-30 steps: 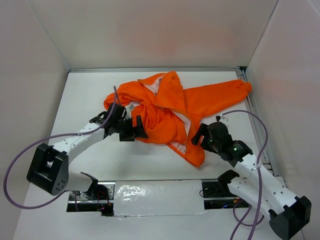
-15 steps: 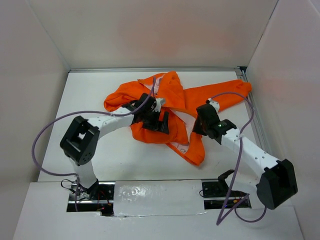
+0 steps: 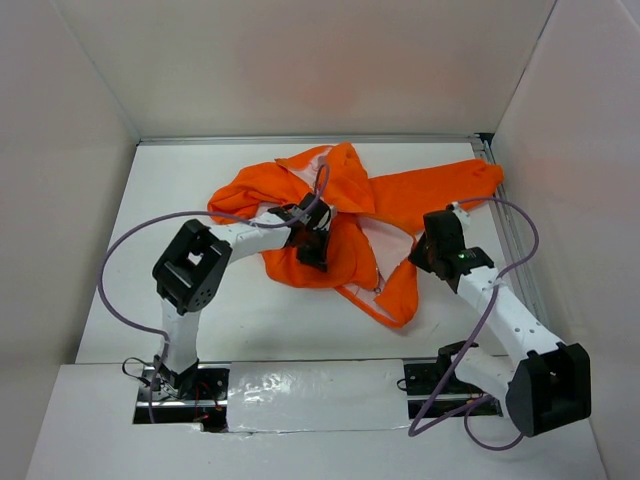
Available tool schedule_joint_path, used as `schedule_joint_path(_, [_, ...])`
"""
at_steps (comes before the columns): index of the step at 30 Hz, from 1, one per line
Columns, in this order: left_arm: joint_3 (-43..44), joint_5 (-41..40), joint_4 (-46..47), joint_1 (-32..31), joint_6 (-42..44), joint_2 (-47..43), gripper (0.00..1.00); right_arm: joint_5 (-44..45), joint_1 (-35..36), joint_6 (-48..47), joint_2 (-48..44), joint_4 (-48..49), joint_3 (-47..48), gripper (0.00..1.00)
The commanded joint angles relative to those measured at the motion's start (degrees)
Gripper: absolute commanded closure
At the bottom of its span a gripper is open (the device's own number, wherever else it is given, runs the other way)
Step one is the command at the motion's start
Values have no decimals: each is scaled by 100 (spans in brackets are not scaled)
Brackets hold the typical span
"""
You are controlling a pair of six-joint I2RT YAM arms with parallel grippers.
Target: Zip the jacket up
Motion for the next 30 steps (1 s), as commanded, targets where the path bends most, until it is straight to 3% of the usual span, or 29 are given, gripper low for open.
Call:
schedule_joint_path(1, [-274, -435, 26, -59, -218, -570, 100, -201, -143, -26, -147, 188, -258, 79])
schedule_joint_path(8, [-1452, -1244, -79, -33, -218, -2610, 100, -271, -512, -53, -322, 214, -381, 80])
schedule_joint_path(10, [-1734, -766, -9, 28, 19, -3209, 100, -272, -547, -88, -384, 232, -434, 80])
schedule_joint_path(11, [-1770, -527, 139, 20, 89, -3341, 87, -280, -565, -114, -445, 232, -443, 80])
schedule_joint_path(12, [-1805, -273, 245, 3, 290, -3464, 35, -280, -583, -132, -455, 223, -452, 80])
schedule_joint_path(13, [-1814, -87, 359, -102, 379, -3482, 1, -280, -600, -141, -489, 215, -452, 79])
schedule_joint_path(17, [-1377, 275, 633, -392, 635, -2792, 1, -465, -662, -246, -569, 249, -495, 78])
schedule_joint_path(20, [-867, -258, 406, -603, 425, -1870, 1, -596, -723, -281, -525, 276, -513, 78])
schedule_joint_path(23, [203, -901, -175, -709, 152, -936, 1, -649, -758, -334, -490, 311, -539, 77])
schedule_joint_path(30, [1270, -1279, -755, -824, -261, 419, 4, -895, -873, -352, -358, 513, -680, 73])
